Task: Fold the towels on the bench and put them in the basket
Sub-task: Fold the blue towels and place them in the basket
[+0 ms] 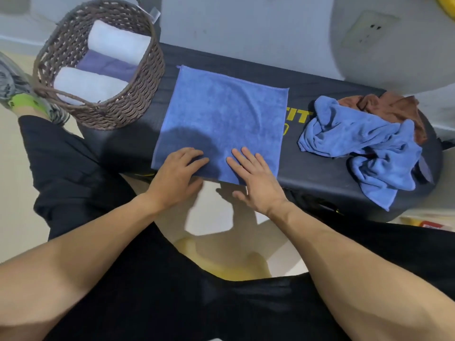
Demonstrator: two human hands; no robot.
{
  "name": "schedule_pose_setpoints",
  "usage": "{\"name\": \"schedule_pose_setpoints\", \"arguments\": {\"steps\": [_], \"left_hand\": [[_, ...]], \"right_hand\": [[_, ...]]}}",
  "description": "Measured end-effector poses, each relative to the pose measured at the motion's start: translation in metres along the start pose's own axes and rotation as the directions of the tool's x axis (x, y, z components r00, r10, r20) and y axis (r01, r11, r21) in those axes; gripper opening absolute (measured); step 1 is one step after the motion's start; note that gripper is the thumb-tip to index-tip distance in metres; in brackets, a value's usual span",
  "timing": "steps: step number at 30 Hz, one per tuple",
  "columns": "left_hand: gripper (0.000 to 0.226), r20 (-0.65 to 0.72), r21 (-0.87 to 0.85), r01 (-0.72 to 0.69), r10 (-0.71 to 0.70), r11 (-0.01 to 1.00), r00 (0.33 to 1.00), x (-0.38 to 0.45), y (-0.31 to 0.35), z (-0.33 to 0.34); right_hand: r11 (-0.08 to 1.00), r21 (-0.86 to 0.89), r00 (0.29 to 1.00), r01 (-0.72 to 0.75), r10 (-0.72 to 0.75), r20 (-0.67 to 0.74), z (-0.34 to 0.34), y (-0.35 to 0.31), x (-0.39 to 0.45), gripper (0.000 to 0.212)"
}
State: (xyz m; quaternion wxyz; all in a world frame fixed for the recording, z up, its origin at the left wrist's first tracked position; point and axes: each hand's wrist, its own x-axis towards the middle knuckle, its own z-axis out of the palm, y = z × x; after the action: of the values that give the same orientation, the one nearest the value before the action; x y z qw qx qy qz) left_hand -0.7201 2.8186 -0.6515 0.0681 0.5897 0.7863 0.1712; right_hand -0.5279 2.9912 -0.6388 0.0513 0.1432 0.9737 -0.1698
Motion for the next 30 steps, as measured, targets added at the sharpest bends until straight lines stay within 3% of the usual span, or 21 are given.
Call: {"name": "schedule_pose_setpoints", "arguments": {"steps": [3,7,12,16,18,23,26,30], "left_hand": [[0.052,-0.025,-0.046,0.001,-0.002,0.999,1.0,0.001,-0.002,-0.005],[0.057,0.033,-0.06,0.023,-0.021,0.998,0.999,0.01,-0.001,-0.008],[0.04,-0.011,-0.051,0.037,-0.038,0.998,0.999,0.019,0.001,-0.01],[0.016,-0.018,-0.186,0.096,-0.101,0.978,0.995,0.03,-0.001,-0.014],[0.006,0.021,-0.237,0.15,-0.149,0.96,0.989,0.038,-0.002,-0.016],[0.007,0.21,-0.285,0.32,-0.267,0.904,0.941,0.063,-0.003,-0.023],[0.008,0.266,-0.323,0.377,-0.299,0.868,0.917,0.067,-0.006,-0.024],[0.015,0.281,-0.31,0.313,-0.229,0.898,0.932,0.068,-0.01,-0.027]], "right_hand": [[0.987,0.158,0.991,-0.026,0.046,-0.128,0.003,-0.002,0.002,0.057],[0.89,0.431,0.935,-0.148,0.268,-0.232,0.002,-0.009,0.01,0.013],[0.868,0.464,0.932,-0.178,0.3,-0.204,-0.007,-0.01,0.017,0.01],[0.939,0.308,0.942,-0.154,0.233,-0.24,-0.008,-0.018,0.016,0.039],[0.968,0.213,0.935,-0.131,0.192,-0.297,-0.004,-0.026,0.013,0.045],[0.987,0.075,0.96,-0.139,0.153,-0.233,0.001,-0.029,0.01,0.038],[0.984,0.128,0.957,-0.12,0.149,-0.248,-0.004,-0.026,0.011,0.03],[0.897,0.37,0.917,-0.244,0.337,-0.212,-0.019,-0.023,0.022,0.02]]}}
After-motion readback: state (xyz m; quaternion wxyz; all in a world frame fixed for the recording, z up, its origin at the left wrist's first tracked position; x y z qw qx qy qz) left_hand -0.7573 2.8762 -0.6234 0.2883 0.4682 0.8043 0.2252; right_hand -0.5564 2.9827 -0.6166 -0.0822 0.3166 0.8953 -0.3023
